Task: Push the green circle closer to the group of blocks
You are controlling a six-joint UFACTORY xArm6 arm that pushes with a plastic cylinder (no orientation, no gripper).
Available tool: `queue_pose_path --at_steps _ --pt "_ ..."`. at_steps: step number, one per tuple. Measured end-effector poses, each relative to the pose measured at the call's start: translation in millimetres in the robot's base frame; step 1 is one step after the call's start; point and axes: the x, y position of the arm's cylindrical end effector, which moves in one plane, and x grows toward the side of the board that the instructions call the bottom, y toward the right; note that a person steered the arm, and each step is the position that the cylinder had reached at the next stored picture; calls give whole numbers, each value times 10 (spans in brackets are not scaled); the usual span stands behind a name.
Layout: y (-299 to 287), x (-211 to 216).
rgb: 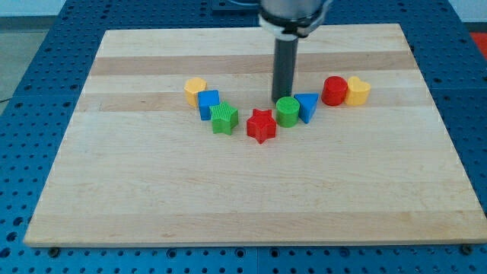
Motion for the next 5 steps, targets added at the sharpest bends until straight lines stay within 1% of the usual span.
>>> queue_pose_path --at_steps 1,3,5 --pt "129 200" --pt "800 230" --pt "806 559"
